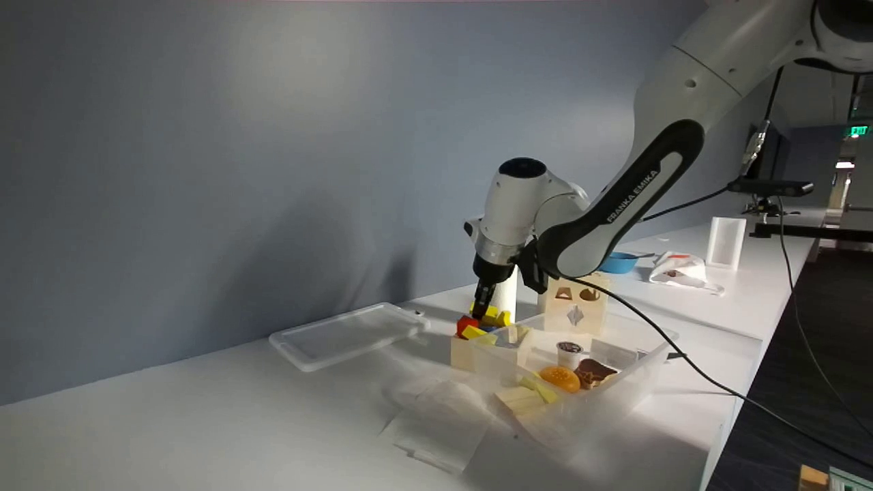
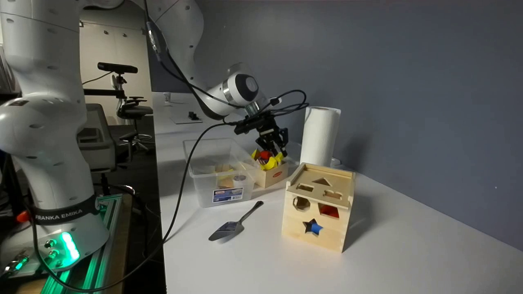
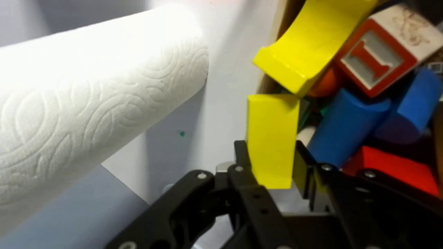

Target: Move the yellow blocks from the storage bin to the crate

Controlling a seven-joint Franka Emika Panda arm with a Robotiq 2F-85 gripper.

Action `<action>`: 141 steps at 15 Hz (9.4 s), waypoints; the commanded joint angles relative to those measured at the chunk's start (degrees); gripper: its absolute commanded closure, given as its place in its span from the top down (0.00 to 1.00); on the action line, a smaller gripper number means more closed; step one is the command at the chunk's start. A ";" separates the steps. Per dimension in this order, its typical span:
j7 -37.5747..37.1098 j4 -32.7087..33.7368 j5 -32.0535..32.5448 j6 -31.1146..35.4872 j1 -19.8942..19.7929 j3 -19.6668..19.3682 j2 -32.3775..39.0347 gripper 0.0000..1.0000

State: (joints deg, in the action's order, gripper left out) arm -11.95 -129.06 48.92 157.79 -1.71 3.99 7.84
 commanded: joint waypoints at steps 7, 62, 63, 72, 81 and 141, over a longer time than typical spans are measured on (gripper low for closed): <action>1.56 -2.38 -6.47 1.96 0.24 1.15 -1.59 0.66; -13.16 -26.63 -33.79 3.04 -0.58 6.77 -17.21 0.88; -13.35 -26.55 -32.99 3.83 -0.84 6.80 -16.76 0.89; -18.76 -26.21 -24.30 8.94 -3.23 6.91 -13.29 0.67; -20.21 -26.78 -24.26 8.96 -0.79 7.89 -14.84 0.10; -38.65 -4.11 29.73 19.26 -22.06 17.92 -4.28 0.10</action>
State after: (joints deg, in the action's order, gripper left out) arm -45.80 -135.12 72.88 176.25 -23.68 22.39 1.45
